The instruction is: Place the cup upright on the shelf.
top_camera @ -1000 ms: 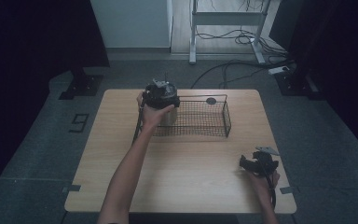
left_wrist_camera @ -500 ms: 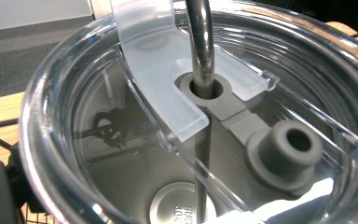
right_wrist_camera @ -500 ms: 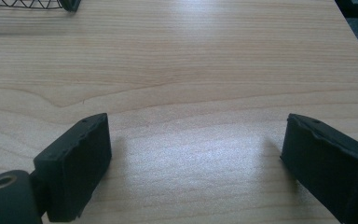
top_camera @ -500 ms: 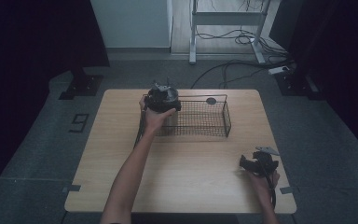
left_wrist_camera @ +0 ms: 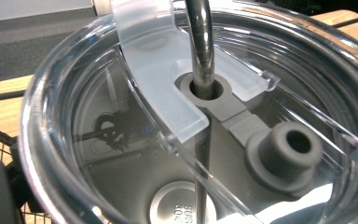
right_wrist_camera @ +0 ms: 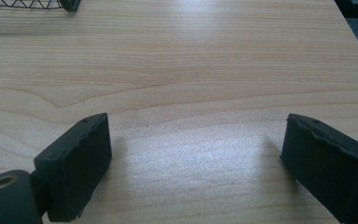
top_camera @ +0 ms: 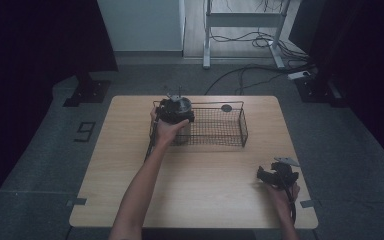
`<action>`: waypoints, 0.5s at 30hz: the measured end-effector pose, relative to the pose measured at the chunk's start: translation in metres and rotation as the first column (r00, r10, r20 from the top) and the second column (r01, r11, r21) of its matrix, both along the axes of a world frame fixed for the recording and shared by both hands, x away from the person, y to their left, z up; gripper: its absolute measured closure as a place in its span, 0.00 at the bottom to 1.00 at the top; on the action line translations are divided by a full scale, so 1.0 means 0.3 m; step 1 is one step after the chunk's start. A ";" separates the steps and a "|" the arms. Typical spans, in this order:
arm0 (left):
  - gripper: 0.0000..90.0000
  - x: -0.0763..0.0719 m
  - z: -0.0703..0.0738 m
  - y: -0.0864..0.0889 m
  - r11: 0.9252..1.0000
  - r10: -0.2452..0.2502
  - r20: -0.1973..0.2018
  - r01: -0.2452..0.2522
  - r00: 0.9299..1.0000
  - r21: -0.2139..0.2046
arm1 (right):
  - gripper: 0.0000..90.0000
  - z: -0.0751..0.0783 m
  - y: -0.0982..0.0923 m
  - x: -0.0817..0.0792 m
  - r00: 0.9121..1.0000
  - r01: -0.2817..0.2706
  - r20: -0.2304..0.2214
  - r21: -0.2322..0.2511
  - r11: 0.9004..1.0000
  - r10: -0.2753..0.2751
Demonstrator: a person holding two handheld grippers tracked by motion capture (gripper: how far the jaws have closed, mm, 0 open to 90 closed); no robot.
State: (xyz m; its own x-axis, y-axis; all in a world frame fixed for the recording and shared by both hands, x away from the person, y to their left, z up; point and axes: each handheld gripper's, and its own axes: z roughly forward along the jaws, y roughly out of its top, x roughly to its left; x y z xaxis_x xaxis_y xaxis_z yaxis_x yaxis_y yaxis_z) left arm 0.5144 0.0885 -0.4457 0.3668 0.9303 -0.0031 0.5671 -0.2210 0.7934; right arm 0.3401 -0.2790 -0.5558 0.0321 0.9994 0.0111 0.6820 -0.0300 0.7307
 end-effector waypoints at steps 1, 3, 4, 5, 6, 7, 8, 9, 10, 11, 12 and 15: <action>0.04 0.000 0.000 0.000 1.000 0.000 0.000 0.000 1.000 0.000 | 0.09 0.000 0.000 0.000 1.000 0.000 0.000 0.000 1.000 0.000; 0.04 0.000 -0.004 0.000 1.000 -0.001 0.000 0.001 1.000 0.008 | 0.09 0.000 0.000 0.000 1.000 0.000 0.000 0.000 1.000 0.000; 0.04 -0.001 -0.007 0.001 1.000 -0.001 0.002 0.001 1.000 0.010 | 0.09 0.000 0.000 0.000 1.000 0.000 0.000 0.000 1.000 0.000; 0.04 -0.001 -0.007 0.001 1.000 -0.001 0.002 0.001 1.000 0.010 | 0.09 0.000 0.000 0.000 1.000 0.000 0.000 0.000 1.000 0.000; 0.04 -0.003 -0.013 0.002 1.000 0.000 -0.001 0.000 1.000 0.010 | 0.09 0.000 0.000 0.000 1.000 0.001 0.000 0.000 1.000 -0.001; 0.04 -0.003 -0.013 0.002 1.000 0.000 -0.001 0.000 1.000 0.010 | 0.09 0.000 0.000 0.000 1.000 0.001 0.000 0.000 1.000 -0.001; 0.04 -0.004 -0.018 0.002 1.000 0.001 -0.003 -0.001 1.000 0.010 | 0.09 0.000 0.000 0.000 1.000 0.001 0.000 0.000 1.000 -0.001; 0.04 -0.007 -0.020 0.004 1.000 0.003 0.007 -0.003 1.000 0.006 | 0.09 0.000 0.000 0.000 1.000 0.001 0.000 0.000 1.000 -0.001; 0.04 -0.012 -0.023 0.005 1.000 0.004 0.009 -0.004 1.000 0.004 | 0.09 0.000 0.000 0.000 1.000 0.001 0.000 0.000 1.000 -0.001; 0.04 -0.012 -0.023 0.005 1.000 0.004 0.009 -0.004 1.000 0.004 | 0.09 0.000 0.000 0.000 1.000 0.001 0.000 0.000 1.000 -0.001; 0.04 -0.019 -0.026 0.006 1.000 0.000 0.015 0.000 1.000 0.007 | 0.09 0.000 0.000 0.000 1.000 0.001 0.001 0.000 1.000 -0.001; 0.04 -0.027 -0.030 0.009 1.000 -0.006 0.021 0.005 1.000 0.008 | 0.09 0.000 0.000 0.000 1.000 0.002 0.001 0.000 1.000 -0.002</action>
State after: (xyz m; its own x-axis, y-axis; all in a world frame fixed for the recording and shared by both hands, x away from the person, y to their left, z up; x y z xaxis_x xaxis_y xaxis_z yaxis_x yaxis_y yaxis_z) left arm 0.5064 0.0911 -0.4548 0.3718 0.9282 0.0123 0.5488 -0.2304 0.8036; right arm 0.3400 -0.2790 -0.5557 0.0338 0.9994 0.0107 0.6815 -0.0308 0.7312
